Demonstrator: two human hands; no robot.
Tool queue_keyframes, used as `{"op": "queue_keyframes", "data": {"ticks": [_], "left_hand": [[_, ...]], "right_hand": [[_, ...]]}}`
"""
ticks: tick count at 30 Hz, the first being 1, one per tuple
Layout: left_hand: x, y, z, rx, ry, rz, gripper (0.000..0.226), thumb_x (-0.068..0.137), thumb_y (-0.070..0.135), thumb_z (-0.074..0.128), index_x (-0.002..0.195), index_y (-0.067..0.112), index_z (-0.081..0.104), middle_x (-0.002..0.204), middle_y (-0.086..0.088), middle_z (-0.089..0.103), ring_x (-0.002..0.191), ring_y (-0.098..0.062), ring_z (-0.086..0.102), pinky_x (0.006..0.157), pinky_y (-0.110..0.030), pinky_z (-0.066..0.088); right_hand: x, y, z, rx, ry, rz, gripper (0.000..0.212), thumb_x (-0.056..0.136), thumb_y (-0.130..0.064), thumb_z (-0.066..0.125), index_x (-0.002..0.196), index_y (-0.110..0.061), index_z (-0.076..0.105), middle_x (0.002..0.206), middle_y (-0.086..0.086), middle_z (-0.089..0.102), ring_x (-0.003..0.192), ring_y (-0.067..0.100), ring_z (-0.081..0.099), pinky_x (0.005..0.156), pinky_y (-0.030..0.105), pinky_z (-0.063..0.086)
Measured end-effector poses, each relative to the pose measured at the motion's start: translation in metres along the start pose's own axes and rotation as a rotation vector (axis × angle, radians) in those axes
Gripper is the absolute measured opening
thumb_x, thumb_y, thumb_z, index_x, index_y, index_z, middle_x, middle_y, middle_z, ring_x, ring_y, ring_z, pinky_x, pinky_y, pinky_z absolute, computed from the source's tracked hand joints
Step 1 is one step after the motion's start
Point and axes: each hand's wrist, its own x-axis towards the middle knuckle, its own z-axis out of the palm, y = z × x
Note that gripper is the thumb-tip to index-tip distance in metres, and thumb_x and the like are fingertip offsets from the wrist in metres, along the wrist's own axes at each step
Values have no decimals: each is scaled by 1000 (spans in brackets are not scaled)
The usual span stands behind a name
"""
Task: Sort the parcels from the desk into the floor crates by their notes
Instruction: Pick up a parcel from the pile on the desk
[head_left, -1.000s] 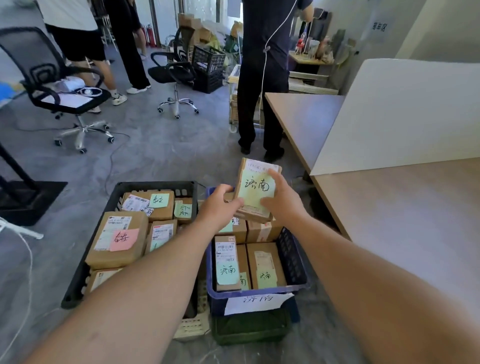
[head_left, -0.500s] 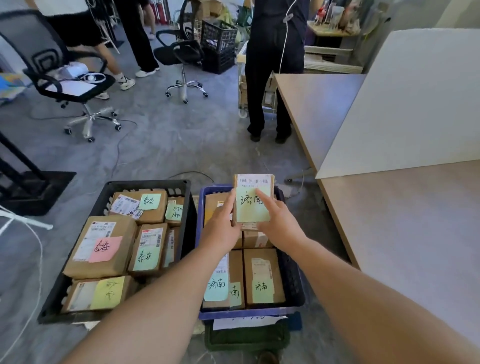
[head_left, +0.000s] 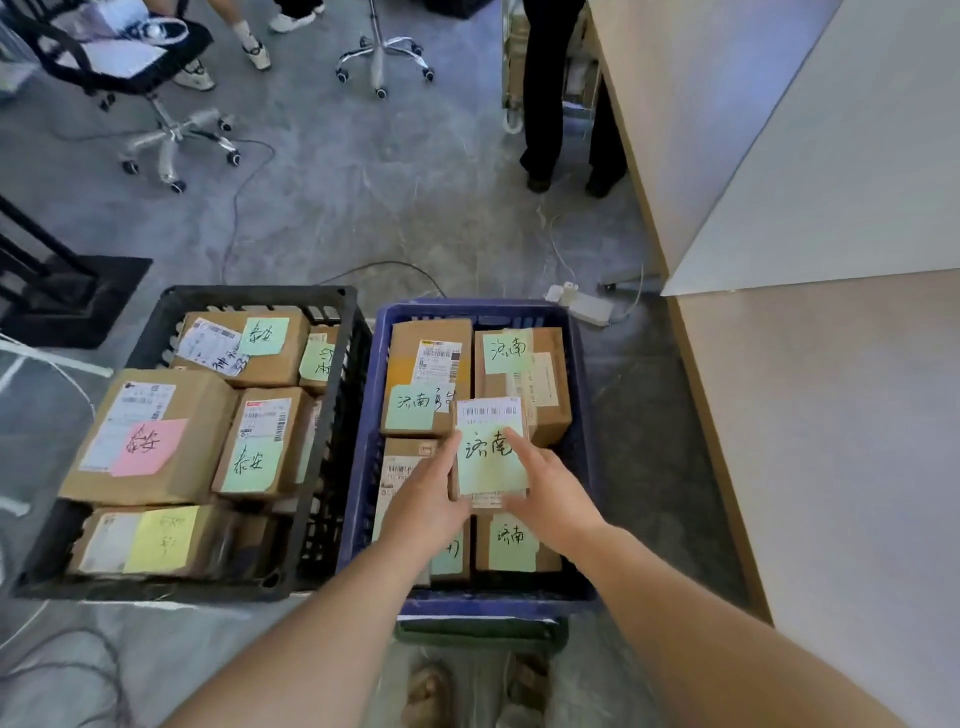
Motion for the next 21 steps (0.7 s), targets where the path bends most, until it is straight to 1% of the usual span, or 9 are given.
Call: {"op": "queue_keyframes", "data": {"ticks": [3,7,9,11,13,15,18,20,21], "left_hand": [[9,-20,17,65,-31,-25,82,94,17,59,153,39,7,147,3,37,119,-17,51,93,-36,50],[22,-45,34,186,-51,-18,82,94,19,58,154,35,5,148,1,33,119,-16,51,89,-32,50],[31,-55,41,251,-44,4,81,94,22,58,155,32,6,145,1,37,122,-16,47,90,-31,49],[41,-63,48,320,-45,17,80,94,25,58,155,30,6,143,0,40,124,-17,43,94,-32,46],[50,-72,53,400,-54,31,78,95,30,56,155,28,5,143,0,40,125,-18,41,100,-33,41],[60,-81,56,483,-52,50,76,96,33,54,155,25,6,146,1,38,129,-19,38,105,-34,35],[73,-92,57,520,-29,71,72,97,29,52,155,23,10,149,2,34,132,-18,35,109,-35,31],[79,-96,58,512,-17,89,67,97,21,51,154,22,16,143,1,35,128,-18,36,106,-32,32],[81,-98,58,502,-12,90,64,97,19,50,153,22,20,139,1,36,125,-18,37,104,-30,32]], "right_hand": [[12,19,23,-6,-31,24,81,93,-14,59,154,-37,11,150,1,33,122,16,50,88,24,51],[26,38,55,-22,-47,48,80,94,-13,59,153,-37,11,158,3,24,134,19,42,99,26,45],[35,47,67,-9,-54,70,80,94,-12,58,153,-38,11,157,2,24,131,18,44,96,26,48],[45,54,76,0,-61,93,80,94,-12,58,153,-38,11,155,0,27,129,17,46,96,26,48],[56,59,84,2,-63,114,81,93,-12,58,153,-40,11,154,0,28,130,16,43,100,29,47],[66,59,91,-6,-71,120,82,93,-10,58,153,-38,11,154,-1,28,132,16,41,100,27,45],[82,61,99,-24,-86,123,81,94,-7,56,154,-35,10,154,0,30,132,15,40,98,20,39],[91,63,104,-49,-93,134,80,95,-7,55,155,-34,9,154,-1,28,131,14,41,94,18,39],[94,63,106,-59,-97,143,80,95,-7,55,155,-33,8,155,0,27,131,14,41,95,19,39]]}}
